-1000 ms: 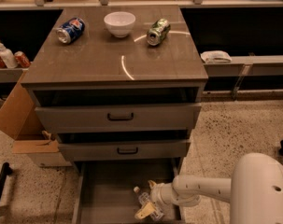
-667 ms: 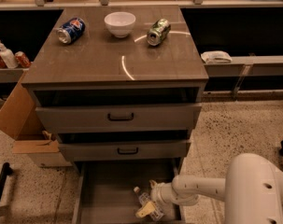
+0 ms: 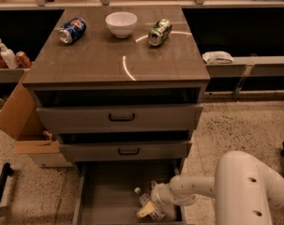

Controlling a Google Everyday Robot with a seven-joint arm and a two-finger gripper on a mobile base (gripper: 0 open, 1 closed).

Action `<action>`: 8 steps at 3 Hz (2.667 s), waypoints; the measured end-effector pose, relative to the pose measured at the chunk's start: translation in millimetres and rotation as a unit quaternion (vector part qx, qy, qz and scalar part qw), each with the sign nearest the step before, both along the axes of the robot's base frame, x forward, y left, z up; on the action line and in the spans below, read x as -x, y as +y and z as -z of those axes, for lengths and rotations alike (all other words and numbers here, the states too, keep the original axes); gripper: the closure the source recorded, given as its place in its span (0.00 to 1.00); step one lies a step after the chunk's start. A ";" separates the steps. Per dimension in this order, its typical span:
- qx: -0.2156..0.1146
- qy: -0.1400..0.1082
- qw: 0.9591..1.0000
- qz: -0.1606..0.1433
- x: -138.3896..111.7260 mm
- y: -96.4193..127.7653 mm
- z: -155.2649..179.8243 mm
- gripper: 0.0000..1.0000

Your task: Pick blue plastic bottle from bottom drawer and place on counter

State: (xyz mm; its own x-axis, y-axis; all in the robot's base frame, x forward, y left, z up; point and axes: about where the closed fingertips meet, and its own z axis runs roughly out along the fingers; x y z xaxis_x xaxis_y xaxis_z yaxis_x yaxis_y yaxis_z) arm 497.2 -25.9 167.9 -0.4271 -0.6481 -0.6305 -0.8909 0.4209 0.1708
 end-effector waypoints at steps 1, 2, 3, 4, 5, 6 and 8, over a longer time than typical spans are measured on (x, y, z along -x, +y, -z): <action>0.019 0.002 1.000 0.000 -3.8 1.5 12.9 0.00; 0.036 0.006 0.999 -0.004 -6.8 2.1 25.3 0.00; 0.049 0.014 0.999 -0.007 -7.3 1.8 35.5 0.00; 0.058 0.022 0.998 -0.010 -4.5 0.6 43.1 0.00; 0.064 0.028 0.997 -0.014 1.2 -0.4 49.3 0.16; 0.064 0.024 0.998 -0.013 4.9 -2.0 46.4 0.40; 0.046 0.006 0.999 -0.023 9.8 -2.4 28.5 0.86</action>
Offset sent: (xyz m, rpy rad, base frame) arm 0.0134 -0.0006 -0.0381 -0.1180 0.0170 0.0147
